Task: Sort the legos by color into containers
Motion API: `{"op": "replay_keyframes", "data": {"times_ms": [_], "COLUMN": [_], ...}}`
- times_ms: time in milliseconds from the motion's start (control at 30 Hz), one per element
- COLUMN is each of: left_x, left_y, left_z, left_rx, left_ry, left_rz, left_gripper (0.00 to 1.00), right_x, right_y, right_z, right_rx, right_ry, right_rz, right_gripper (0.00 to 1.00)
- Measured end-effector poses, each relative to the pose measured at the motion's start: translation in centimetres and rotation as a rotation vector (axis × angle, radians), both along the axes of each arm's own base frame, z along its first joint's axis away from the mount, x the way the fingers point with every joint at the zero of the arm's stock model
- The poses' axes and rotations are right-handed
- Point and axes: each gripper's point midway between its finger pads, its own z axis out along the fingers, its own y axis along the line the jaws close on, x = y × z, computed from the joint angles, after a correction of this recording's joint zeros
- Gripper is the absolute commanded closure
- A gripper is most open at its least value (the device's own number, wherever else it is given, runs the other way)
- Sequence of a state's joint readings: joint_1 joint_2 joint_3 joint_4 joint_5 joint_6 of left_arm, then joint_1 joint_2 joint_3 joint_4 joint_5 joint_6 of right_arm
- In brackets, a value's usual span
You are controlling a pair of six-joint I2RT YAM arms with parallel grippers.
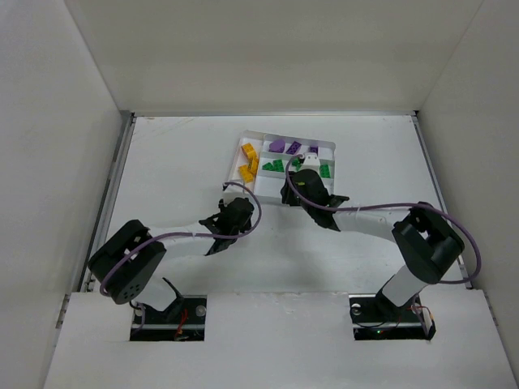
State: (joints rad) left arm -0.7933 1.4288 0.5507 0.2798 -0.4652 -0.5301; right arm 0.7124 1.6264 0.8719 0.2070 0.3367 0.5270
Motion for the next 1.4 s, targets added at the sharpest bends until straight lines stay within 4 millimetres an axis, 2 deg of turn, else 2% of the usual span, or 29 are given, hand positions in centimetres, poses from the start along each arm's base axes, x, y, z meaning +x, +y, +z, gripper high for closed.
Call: {"op": "replay_keyframes", "data": {"times_ms": [133,333,567,733,900,967,1067,1167,1233,1300,1400], "left_x": [-0.3,1.3,3.2,3.7,3.2,2.3,1.4,1.5,1.7,1.7,1.1], "left_y": [-0.4,-1.4,-2.1,-2.2,-2.0,-1.4,-0.2,1.1,1.8,2.6,3.4], "left_z": [-1.8,-1.7,-1.7,-1.8,-1.5,-0.8,1.6,4.7,5.9,6.1,4.9], "left_rx": [0.033,0.039,0.063,0.089,0.086,0.068,0.007,-0.083,-0.13,-0.154,-0.164], "left_ry": [0.043,0.028,0.005,-0.005,0.003,0.003,-0.027,-0.087,-0.112,-0.115,-0.086], "left_rz": [-0.023,-0.032,-0.027,-0.03,-0.04,-0.043,-0.031,0.007,0.03,0.054,0.072], "left_gripper": [0.65,0.65,0.65,0.8,0.84,0.84,0.84,0.84,0.84,0.84,0.84], "right_x": [-1.5,-2.7,-3.2,-3.4,-3.5,-3.6,-4.3,-5.0,-5.2,-5.3,-4.5], "right_y": [1.4,2.6,2.7,2.5,2.5,2.6,3.3,5.0,6.2,7.4,8.5], "right_z": [0.3,0.1,-0.3,-0.8,-1.4,-1.9,-2.8,-3.8,-4.4,-4.9,-5.5], "right_rx": [0.004,0.0,0.0,0.0,-0.006,-0.015,-0.031,-0.053,-0.066,-0.076,-0.103], "right_ry": [-0.007,-0.002,0.005,0.019,0.029,0.038,0.057,0.07,0.077,0.08,0.075], "right_rz": [0.046,0.082,0.087,0.083,0.082,0.085,0.113,0.168,0.2,0.228,0.259], "right_gripper": [0.59,0.59,0.59,0.59,0.7,0.71,0.7,0.6,0.54,0.5,0.48]}}
